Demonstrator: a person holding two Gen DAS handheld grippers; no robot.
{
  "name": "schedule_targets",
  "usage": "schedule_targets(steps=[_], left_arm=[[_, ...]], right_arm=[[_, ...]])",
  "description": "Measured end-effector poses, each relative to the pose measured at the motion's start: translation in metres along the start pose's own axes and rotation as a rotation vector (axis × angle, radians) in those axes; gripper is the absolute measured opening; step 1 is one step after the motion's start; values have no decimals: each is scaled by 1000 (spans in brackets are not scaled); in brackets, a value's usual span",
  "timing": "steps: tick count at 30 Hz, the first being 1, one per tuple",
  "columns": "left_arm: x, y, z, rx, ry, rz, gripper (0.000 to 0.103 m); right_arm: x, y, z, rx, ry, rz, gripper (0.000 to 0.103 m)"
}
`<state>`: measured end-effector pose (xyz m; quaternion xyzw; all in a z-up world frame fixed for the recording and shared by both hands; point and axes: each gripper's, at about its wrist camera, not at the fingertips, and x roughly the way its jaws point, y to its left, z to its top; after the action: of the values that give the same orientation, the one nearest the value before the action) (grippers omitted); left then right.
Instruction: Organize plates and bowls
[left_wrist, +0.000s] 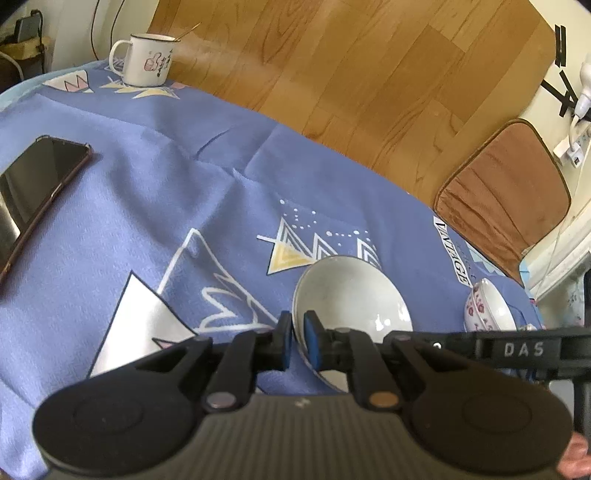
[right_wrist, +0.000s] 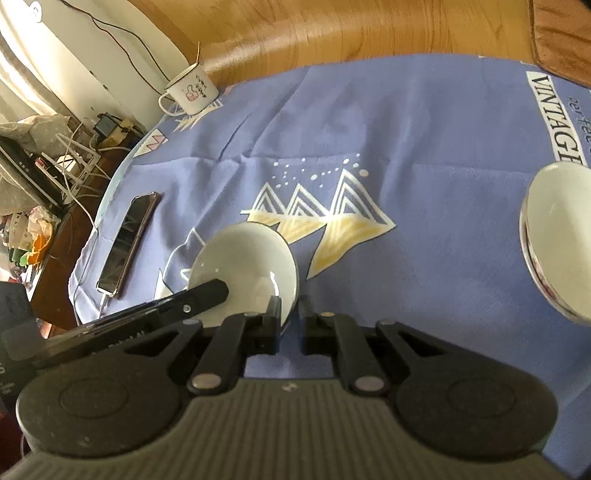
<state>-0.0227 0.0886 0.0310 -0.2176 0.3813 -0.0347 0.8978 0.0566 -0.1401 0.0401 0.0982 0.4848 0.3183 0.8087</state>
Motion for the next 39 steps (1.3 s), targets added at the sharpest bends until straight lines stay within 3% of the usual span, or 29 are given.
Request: schedule_targets(steps=[7, 14, 20, 25, 31, 36, 39], left_arm=[[0, -47, 18, 51, -5, -95, 8], [37, -138, 29, 176, 42, -218, 8], [78, -184, 16, 241, 104, -214, 8], [94, -192, 9, 260, 107, -165, 10], [75, -190, 12, 270, 51, -166, 23], [41, -174, 3, 286, -23, -166, 24], [13, -155, -19, 302, -75, -150, 25]], right_arm=[[-44, -19, 1, -15, -114, -38, 10], [-112, -70, -7, 47, -269, -182, 10], [-127, -112, -18, 122, -298, -254, 10], [-112, -127, -20, 141, -295, -265, 13], [-110, -114, -29, 47, -390, -354, 17], [-137, -106, -62, 132, -578, -302, 18], [-137, -87, -98, 170, -706, -313, 26]])
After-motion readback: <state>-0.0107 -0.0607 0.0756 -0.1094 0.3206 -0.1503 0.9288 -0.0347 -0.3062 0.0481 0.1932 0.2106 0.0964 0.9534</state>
